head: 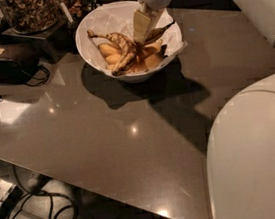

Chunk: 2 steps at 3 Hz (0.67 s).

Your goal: Pick banana from white bowl

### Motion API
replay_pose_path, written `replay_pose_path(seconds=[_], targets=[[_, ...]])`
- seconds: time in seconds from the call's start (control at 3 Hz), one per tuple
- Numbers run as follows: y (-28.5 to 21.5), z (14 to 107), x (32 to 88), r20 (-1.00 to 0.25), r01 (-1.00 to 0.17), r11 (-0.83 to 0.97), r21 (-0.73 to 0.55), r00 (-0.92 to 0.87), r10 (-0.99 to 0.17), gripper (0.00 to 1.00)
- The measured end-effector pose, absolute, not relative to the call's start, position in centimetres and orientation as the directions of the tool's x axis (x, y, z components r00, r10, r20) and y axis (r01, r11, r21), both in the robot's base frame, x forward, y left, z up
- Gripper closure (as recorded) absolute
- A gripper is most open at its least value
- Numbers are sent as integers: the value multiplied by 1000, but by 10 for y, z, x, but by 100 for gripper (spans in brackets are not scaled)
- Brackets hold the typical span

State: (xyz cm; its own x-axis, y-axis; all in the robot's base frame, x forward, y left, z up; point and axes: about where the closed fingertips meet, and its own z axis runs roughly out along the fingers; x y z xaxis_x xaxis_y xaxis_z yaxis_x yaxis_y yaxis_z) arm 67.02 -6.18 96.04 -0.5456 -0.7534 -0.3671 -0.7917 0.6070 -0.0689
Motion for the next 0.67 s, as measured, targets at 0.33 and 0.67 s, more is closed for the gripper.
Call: replay_pose_path(seconds=[0.33,0.67], targets=[[-57,971,666,-408,-812,581,-53,-514,-755,100],[-57,971,666,-408,-812,581,-53,-514,-755,100]])
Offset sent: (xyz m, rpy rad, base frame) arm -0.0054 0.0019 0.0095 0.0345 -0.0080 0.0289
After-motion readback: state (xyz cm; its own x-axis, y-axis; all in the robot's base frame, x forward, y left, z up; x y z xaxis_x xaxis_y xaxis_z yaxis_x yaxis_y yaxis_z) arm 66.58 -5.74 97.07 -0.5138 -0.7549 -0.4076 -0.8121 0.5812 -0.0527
